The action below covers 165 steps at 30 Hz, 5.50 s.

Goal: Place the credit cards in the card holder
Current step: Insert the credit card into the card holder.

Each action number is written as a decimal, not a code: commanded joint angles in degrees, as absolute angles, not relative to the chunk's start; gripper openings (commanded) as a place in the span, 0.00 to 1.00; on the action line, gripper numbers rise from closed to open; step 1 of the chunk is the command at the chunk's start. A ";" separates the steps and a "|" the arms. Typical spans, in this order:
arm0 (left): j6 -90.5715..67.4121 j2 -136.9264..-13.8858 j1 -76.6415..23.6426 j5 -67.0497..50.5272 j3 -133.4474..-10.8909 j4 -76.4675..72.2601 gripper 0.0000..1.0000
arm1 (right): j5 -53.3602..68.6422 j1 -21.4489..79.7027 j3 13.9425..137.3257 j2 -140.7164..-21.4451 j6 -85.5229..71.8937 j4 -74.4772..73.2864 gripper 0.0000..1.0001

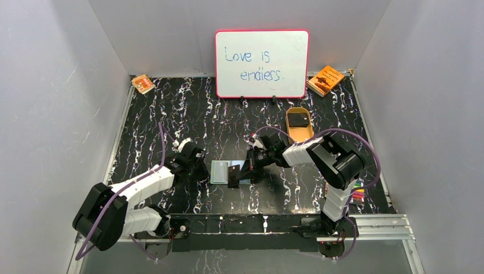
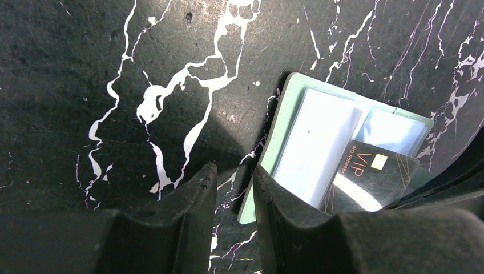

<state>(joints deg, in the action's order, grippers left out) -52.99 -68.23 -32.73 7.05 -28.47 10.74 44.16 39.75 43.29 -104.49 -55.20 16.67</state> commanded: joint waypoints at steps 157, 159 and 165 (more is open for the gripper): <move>-53.67 -70.94 -32.34 2.57 -26.10 9.26 0.00 | 37.72 44.75 53.00 -111.39 -57.40 17.22 0.32; -53.53 -70.93 -32.34 2.55 -26.16 9.23 0.00 | 37.43 44.74 53.36 -111.08 -57.07 16.36 0.37; -53.40 -70.84 -32.34 2.09 -26.10 8.73 0.00 | 36.04 44.74 55.98 -110.53 -55.01 12.34 0.45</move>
<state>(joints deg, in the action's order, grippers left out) -54.02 -70.67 -32.32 3.46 -27.53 5.61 39.35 44.66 53.23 -112.53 -58.30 17.39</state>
